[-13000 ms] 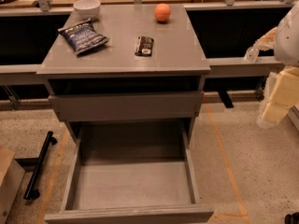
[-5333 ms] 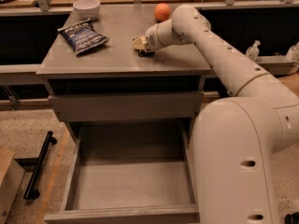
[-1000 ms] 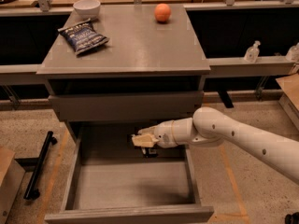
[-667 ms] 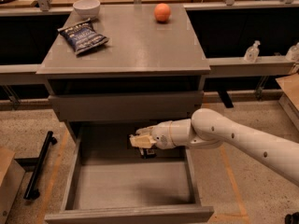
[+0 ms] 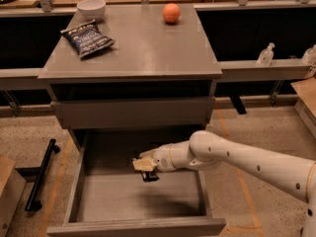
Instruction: Place rxbar chocolate into middle drawer
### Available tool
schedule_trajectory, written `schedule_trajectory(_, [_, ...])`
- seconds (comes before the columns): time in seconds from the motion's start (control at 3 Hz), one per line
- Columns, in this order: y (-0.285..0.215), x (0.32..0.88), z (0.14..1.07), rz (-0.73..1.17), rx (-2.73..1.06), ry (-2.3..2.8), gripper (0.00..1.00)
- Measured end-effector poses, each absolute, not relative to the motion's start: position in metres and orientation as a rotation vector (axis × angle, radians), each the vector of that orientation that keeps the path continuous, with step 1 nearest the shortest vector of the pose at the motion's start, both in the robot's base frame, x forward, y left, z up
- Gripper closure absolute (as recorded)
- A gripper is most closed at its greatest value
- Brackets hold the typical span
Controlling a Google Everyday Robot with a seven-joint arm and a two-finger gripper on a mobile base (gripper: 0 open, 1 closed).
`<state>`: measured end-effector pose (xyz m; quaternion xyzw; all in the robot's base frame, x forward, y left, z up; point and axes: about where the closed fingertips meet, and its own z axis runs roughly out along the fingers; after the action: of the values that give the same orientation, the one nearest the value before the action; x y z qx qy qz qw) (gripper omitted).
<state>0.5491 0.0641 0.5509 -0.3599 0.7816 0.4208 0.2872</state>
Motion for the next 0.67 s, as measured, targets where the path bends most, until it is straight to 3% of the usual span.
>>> schedule_trajectory(0.67, [0.059,0.533,0.444,1.200,-0.702,2.269,0.37])
